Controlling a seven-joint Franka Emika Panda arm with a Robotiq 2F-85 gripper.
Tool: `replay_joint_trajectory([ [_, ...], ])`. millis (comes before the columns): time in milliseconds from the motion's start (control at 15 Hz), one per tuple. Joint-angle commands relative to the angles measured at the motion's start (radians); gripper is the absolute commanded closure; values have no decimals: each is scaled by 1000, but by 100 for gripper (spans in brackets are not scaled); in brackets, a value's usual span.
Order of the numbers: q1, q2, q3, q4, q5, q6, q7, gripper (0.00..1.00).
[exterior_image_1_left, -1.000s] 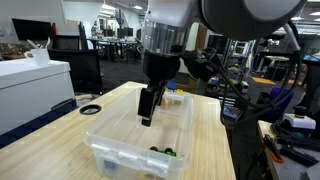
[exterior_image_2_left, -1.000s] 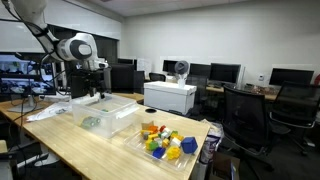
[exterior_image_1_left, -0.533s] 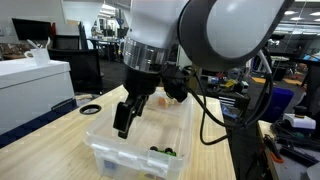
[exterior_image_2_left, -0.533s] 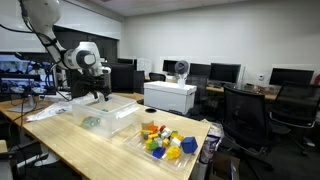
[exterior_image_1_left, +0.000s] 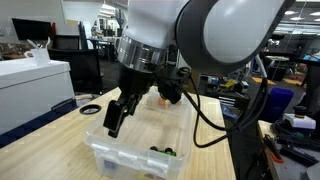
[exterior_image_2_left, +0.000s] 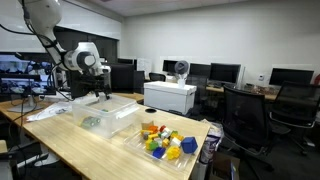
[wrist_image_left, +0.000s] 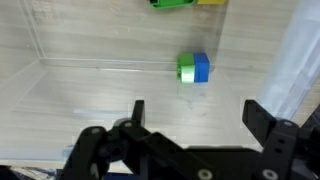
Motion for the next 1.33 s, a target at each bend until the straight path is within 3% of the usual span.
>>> replay_joint_trajectory([
  [0,39,63,-39,36,-45,53,14,0],
  [200,77,173,-116,105,-70,88,25,0],
  [333,89,197,-129,124,-59,97,17,0],
  [667,66,235,-53,168,12,104,-53,0],
  [867,40,257,-3,188,68,51,-81,0],
  [1267,47,295,-2,195,71,6,-124,0],
])
